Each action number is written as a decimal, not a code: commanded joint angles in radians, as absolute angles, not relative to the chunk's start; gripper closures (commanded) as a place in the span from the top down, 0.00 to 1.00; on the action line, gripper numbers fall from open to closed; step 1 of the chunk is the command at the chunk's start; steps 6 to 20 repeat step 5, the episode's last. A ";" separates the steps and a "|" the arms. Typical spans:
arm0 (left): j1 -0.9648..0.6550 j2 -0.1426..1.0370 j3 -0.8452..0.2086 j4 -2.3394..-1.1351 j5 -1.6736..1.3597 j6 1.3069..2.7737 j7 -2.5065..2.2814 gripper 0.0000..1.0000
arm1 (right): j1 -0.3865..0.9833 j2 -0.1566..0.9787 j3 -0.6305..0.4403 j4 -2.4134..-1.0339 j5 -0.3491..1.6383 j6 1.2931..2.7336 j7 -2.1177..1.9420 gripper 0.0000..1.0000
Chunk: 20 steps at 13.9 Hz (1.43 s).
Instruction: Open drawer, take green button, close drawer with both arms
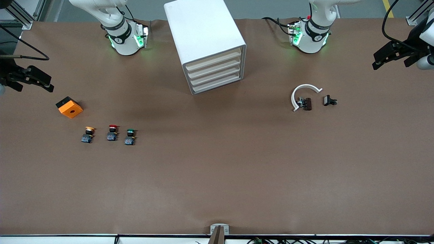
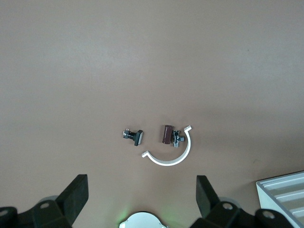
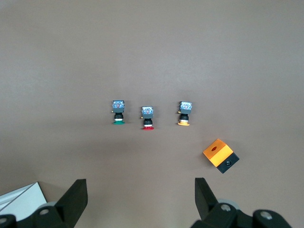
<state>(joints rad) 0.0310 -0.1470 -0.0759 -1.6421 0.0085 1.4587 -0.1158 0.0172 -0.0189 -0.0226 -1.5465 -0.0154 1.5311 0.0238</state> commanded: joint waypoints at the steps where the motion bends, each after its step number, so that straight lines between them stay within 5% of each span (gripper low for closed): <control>1: 0.028 -0.137 -0.069 -1.615 0.009 1.444 -0.104 1.00 | 0.002 -0.015 -0.015 -1.534 0.000 1.519 0.014 1.00; 20: 0.028 -0.127 -0.069 -1.617 0.011 1.443 -0.106 1.00 | 0.000 -0.015 -0.015 -1.534 -0.009 1.517 0.014 1.00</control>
